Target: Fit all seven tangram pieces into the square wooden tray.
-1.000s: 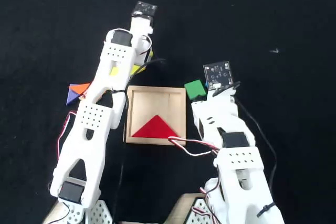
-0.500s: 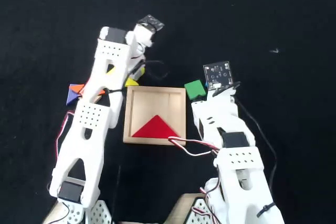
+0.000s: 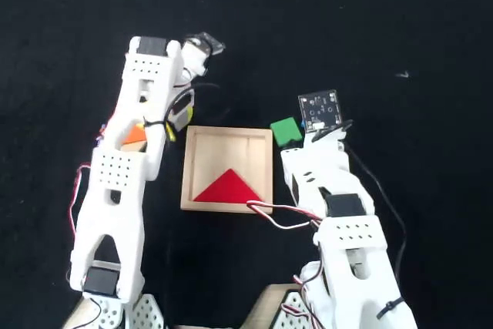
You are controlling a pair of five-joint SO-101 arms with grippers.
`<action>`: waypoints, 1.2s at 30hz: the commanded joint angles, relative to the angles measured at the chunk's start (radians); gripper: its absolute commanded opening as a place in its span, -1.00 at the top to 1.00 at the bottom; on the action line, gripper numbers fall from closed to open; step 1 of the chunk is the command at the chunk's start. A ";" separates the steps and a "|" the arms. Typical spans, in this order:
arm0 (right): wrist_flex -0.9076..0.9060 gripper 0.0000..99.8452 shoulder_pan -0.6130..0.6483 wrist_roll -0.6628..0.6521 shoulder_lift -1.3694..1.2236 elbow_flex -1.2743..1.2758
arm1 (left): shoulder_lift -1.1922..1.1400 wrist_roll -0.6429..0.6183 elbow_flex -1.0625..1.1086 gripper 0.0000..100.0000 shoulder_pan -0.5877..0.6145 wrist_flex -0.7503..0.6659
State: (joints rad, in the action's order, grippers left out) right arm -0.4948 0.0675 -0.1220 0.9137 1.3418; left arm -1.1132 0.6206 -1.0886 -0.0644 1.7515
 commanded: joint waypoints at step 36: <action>0.026 0.72 0.018 -0.012 -0.005 -0.005 | 0.420 -1.102 0.631 0.81 0.111 -0.608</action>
State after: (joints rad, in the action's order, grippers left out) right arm -0.4948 0.0675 -0.1220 0.9137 1.3418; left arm -0.6728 -0.4534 -0.3245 0.0338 1.0549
